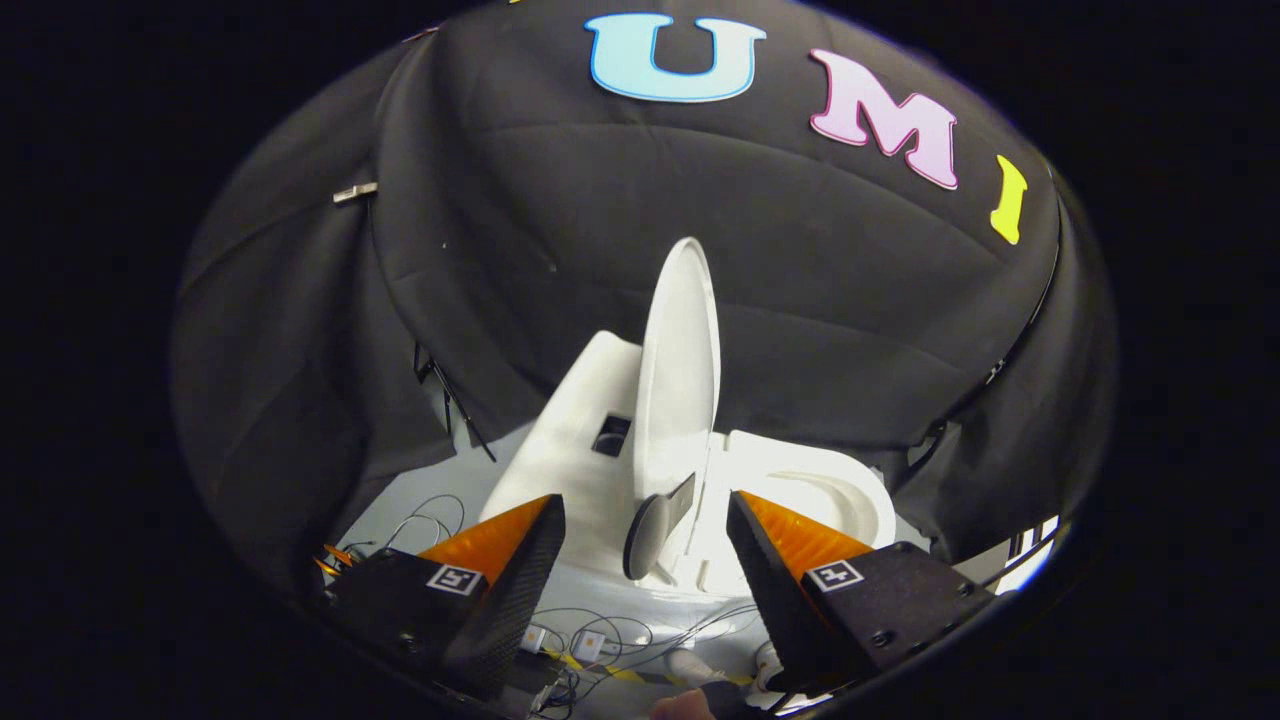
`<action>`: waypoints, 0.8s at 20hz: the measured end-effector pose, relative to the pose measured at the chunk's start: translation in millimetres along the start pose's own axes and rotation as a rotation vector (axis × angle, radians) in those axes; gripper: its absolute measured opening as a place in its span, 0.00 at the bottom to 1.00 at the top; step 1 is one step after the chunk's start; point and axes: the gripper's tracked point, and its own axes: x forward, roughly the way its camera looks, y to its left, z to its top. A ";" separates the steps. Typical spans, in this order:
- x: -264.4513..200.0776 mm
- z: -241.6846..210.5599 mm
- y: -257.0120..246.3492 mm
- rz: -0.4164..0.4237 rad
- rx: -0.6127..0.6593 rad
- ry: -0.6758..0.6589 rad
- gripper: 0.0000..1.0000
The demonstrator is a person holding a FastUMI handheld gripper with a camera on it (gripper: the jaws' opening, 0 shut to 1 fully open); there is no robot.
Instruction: Open the toilet lid.
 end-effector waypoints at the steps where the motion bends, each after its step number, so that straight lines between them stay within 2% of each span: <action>1: -5.8 8.2 -2.4 0.004 -0.002 -0.021 1.00; 7: -37.2 40.6 -34.0 0.060 0.059 -0.097 1.00; 11: -52.6 51.7 -83.8 0.109 0.099 -0.156 1.00; 13: -51.1 51.1 -123.1 0.105 0.093 -0.195 1.00; 16: -42.6 52.7 -197.0 0.026 0.015 -0.301 1.00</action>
